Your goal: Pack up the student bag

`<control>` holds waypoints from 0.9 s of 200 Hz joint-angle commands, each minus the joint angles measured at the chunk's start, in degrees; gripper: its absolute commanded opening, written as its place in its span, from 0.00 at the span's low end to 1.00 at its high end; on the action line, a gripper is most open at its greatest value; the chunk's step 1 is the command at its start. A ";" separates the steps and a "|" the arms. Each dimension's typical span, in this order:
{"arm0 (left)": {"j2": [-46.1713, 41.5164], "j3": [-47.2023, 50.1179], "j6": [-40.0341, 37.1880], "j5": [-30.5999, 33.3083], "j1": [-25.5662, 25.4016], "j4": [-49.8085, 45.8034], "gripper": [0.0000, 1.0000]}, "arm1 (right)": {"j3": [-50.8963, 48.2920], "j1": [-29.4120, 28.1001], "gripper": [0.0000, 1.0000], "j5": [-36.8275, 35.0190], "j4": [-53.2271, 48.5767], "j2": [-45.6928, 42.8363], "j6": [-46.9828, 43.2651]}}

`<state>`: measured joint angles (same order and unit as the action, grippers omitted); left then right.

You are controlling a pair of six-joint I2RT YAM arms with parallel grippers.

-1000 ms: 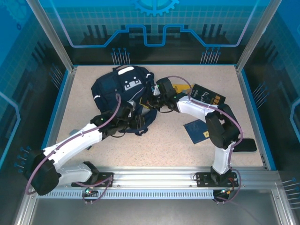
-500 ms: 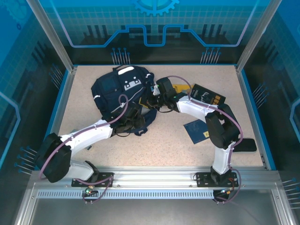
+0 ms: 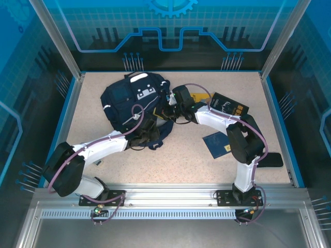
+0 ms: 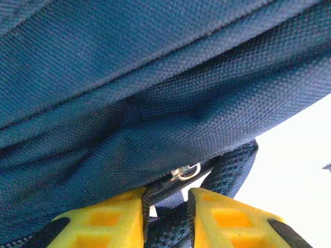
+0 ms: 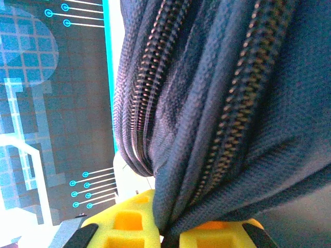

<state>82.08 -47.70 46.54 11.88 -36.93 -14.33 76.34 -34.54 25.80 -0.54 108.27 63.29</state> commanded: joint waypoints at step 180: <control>-6.08 3.34 -5.44 14.34 -0.01 2.03 0.00 | 3.12 -2.00 0.05 2.87 0.87 -2.26 -1.98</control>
<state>78.54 -43.55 42.85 21.85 -37.21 -10.00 76.44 -35.53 27.99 3.07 108.36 65.84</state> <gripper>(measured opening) 0.051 0.106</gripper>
